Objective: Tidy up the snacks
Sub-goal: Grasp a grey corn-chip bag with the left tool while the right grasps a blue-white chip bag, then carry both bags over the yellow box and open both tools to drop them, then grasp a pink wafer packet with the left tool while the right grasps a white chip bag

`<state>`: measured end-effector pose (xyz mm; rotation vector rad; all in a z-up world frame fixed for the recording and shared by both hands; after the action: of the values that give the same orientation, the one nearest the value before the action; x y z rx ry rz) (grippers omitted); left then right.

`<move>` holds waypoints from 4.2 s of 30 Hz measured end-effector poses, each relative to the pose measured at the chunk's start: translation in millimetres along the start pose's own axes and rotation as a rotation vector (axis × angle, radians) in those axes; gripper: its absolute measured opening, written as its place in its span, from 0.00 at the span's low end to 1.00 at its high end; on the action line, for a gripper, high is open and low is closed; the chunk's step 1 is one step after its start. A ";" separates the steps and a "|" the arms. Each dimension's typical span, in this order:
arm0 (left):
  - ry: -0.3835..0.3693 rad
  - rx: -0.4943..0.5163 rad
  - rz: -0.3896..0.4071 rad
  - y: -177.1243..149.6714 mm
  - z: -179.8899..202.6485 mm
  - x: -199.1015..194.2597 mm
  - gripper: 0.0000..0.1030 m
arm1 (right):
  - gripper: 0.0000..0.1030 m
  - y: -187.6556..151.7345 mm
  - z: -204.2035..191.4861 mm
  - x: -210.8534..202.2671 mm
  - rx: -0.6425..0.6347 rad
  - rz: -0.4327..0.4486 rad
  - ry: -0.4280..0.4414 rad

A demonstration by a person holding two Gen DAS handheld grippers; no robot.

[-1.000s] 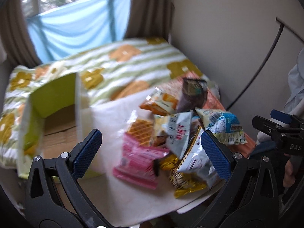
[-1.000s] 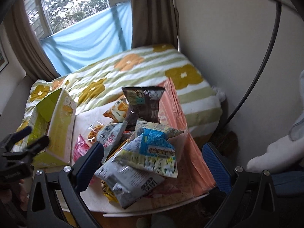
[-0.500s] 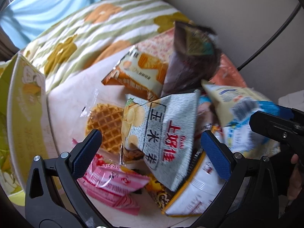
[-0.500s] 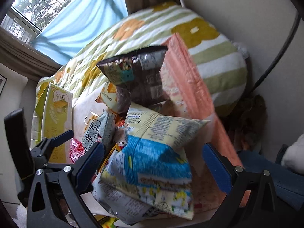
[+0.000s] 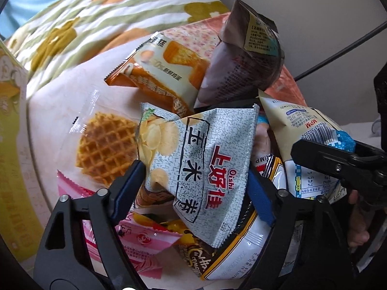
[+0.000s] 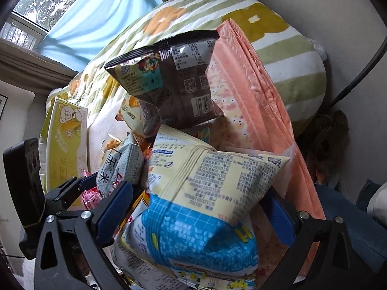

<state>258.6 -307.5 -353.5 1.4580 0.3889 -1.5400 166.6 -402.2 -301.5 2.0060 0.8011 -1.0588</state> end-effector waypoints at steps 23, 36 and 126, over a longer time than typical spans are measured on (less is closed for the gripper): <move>0.004 0.008 0.052 -2.1 5.2 -36.2 0.54 | 0.64 0.3 5.6 -25.3 0.003 0.065 -0.017; 0.040 -0.020 0.244 19.7 9.0 -107.7 0.54 | 0.60 18.5 -23.3 -67.9 -0.118 0.195 -0.006; 0.306 -0.168 0.354 -127.8 -307.4 -289.0 0.99 | 1.00 -76.8 -372.4 14.6 -0.556 0.224 0.065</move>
<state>297.1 108.8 -213.5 1.5371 0.4038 -0.9845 268.3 -53.8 -187.0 1.6088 0.7787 -0.5640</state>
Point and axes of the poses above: each gripper's, at about its wrist camera, not at the fingertips, and x roughly the way its jaws point, z to its right, y to its top, the point moved 10 cm from there along x, roughly the way its jaws point, and after that the axes turned 6 degrees about z, right-handed, at the moved point
